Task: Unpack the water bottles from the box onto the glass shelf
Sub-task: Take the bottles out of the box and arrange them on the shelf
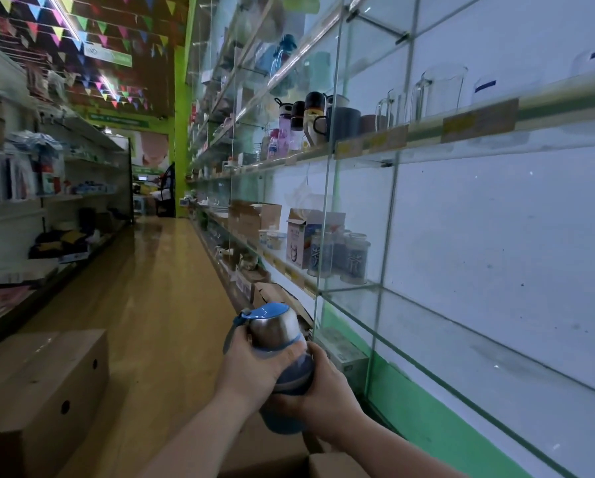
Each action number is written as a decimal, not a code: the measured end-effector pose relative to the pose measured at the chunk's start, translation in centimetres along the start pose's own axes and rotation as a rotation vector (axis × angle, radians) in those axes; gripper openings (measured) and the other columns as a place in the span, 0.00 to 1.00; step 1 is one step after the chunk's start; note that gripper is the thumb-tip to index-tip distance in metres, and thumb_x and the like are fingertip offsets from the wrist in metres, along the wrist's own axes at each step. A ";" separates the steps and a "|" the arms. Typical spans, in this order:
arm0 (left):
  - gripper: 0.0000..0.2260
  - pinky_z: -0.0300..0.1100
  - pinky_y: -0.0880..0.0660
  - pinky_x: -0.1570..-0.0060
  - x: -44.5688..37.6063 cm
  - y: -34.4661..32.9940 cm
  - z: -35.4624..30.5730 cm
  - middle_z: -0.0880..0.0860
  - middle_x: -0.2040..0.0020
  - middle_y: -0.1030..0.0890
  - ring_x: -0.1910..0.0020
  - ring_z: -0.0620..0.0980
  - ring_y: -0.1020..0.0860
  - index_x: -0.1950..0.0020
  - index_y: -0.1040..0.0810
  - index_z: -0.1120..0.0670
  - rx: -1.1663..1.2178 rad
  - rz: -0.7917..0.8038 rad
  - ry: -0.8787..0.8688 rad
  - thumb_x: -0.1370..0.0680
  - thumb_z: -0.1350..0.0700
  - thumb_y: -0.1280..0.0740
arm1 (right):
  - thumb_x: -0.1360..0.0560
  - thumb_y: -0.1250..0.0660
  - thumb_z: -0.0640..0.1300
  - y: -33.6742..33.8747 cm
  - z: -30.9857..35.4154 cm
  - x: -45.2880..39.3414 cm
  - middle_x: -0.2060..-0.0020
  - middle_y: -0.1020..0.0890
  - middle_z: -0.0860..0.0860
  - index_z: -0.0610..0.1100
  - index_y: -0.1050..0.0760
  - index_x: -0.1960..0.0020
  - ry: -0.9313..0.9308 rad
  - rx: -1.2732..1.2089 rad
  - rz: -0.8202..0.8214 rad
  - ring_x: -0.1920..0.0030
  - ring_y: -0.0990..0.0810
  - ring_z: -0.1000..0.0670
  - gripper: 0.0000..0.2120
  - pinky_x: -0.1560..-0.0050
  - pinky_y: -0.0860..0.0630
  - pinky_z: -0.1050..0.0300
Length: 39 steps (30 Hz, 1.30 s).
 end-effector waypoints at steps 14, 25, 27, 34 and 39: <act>0.21 0.46 0.24 0.46 -6.6 3.1 -27.1 0.49 0.48 0.21 0.48 0.51 0.22 0.51 0.30 0.45 0.046 0.037 -0.013 0.35 0.55 0.21 | 0.37 0.22 0.53 14.6 22.1 -5.9 0.46 0.27 0.60 0.53 0.38 0.32 0.020 -0.041 -0.050 0.47 0.27 0.59 0.38 0.50 0.31 0.66; 0.25 0.49 0.25 0.42 -10.6 7.6 -50.5 0.50 0.47 0.22 0.46 0.53 0.23 0.47 0.30 0.47 -0.073 0.040 -0.124 0.37 0.49 0.21 | 0.36 0.22 0.49 26.0 41.9 -8.2 0.50 0.23 0.62 0.58 0.37 0.42 0.064 -0.137 -0.089 0.57 0.26 0.69 0.30 0.64 0.29 0.75; 0.25 0.45 0.26 0.45 -10.6 8.3 -54.1 0.50 0.46 0.23 0.46 0.51 0.24 0.46 0.31 0.47 -0.113 0.039 -0.156 0.36 0.47 0.21 | 0.35 0.22 0.50 27.9 44.8 -8.1 0.52 0.24 0.64 0.59 0.37 0.43 0.073 -0.132 -0.122 0.60 0.28 0.71 0.30 0.67 0.30 0.77; 0.33 0.45 0.27 0.44 -10.3 10.4 -64.3 0.51 0.43 0.24 0.44 0.53 0.25 0.36 0.30 0.52 -0.231 0.028 -0.248 0.36 0.42 0.23 | 0.36 0.23 0.54 32.5 53.6 -7.1 0.53 0.25 0.62 0.52 0.36 0.39 0.123 -0.074 -0.205 0.48 0.24 0.55 0.32 0.57 0.30 0.68; 0.33 0.47 0.26 0.44 -10.0 10.8 -68.6 0.50 0.43 0.23 0.45 0.54 0.24 0.37 0.28 0.51 -0.265 0.030 -0.294 0.36 0.40 0.24 | 0.35 0.24 0.58 35.0 57.8 -6.0 0.37 0.26 0.50 0.45 0.41 0.28 0.141 -0.003 -0.237 0.43 0.25 0.51 0.43 0.50 0.31 0.60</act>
Point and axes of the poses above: each hand's wrist, its own x-axis away from the middle knuckle, its own y-axis out of the back of the hand, z = x × y, the point moved 9 cm from there along -x, towards the middle knuckle
